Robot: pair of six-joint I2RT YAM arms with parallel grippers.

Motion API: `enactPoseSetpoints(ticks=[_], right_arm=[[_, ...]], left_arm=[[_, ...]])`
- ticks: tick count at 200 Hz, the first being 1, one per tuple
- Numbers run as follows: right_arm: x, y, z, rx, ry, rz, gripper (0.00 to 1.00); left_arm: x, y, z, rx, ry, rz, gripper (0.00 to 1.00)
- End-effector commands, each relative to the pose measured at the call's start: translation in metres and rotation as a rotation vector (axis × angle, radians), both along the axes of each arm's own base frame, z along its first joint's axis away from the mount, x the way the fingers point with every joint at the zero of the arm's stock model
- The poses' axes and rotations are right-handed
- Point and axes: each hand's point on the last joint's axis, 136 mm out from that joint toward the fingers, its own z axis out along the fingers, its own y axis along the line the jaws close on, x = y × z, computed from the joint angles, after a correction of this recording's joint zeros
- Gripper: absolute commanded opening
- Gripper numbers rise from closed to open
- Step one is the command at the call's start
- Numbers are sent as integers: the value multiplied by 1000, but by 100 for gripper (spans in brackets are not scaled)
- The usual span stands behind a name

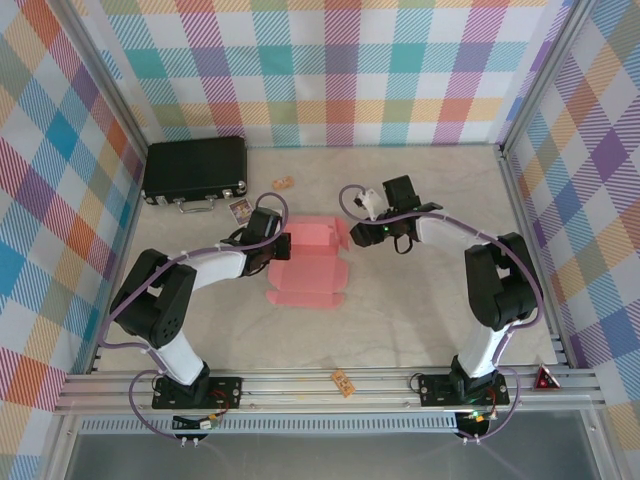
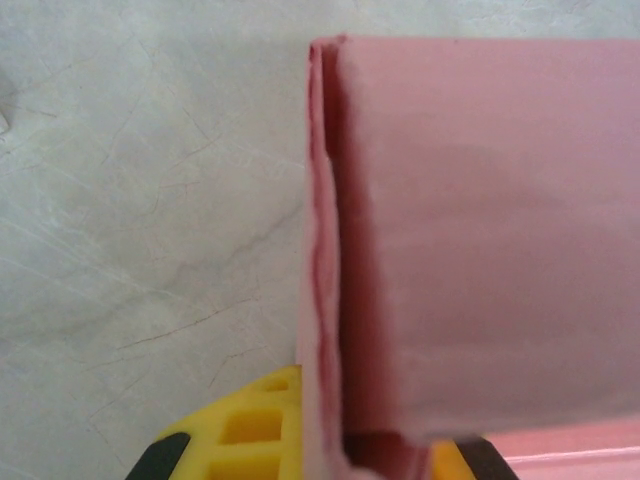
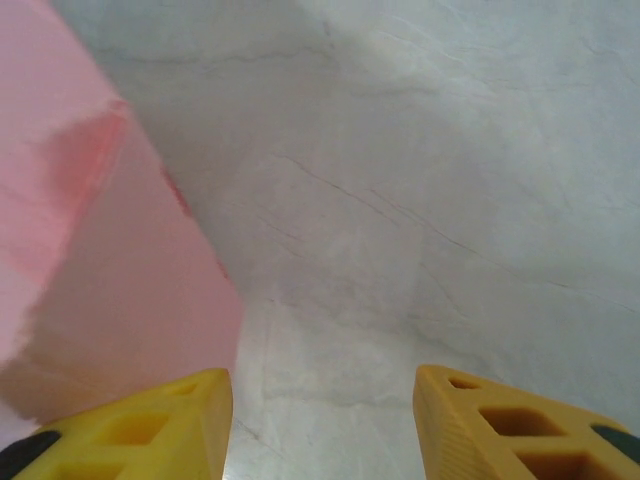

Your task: Fold the paper box

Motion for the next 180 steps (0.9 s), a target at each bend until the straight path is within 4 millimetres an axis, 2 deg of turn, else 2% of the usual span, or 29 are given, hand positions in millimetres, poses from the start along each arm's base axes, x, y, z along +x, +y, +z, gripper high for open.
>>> enactPoseSetpoints(ticks=[1, 74, 140, 162, 180], right_arm=[[-7, 19, 7, 53, -19, 92, 51], [-22, 48, 3, 88, 25, 184, 47], [-32, 64, 4, 137, 56, 241, 42], [-36, 70, 3, 150, 75, 262, 37], [-37, 73, 4, 155, 91, 277, 30]], left_arm=[[10, -8, 10, -34, -26, 6, 0], [10, -9, 7, -39, -12, 9, 0], [10, -10, 7, -43, -9, 12, 0], [10, -10, 7, -41, -9, 13, 0], [10, -9, 5, -37, -5, 13, 0]])
